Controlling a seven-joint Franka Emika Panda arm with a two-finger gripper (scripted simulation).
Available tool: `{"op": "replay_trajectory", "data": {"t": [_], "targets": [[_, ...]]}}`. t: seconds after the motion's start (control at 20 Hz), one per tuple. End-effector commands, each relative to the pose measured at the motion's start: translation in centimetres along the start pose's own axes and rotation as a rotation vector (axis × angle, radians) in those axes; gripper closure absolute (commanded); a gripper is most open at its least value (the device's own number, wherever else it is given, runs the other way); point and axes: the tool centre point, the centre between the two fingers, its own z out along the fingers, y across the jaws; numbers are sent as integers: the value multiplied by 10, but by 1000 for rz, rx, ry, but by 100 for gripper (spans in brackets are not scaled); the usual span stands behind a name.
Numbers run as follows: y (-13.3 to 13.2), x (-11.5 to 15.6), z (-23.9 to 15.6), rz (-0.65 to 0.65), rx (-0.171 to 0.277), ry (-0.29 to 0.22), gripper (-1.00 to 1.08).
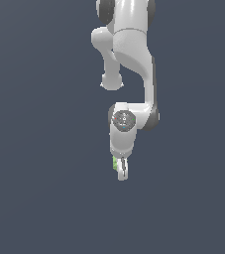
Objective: Pick up the object and move it to a goal position.
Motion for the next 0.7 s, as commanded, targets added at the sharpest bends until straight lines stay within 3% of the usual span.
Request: {"op": "replay_trajectory", "data": {"t": [0.0,0.65], "targets": [[-1,0,0,0,1,0,108],[0,0,-4,0,1,0,108]]}}
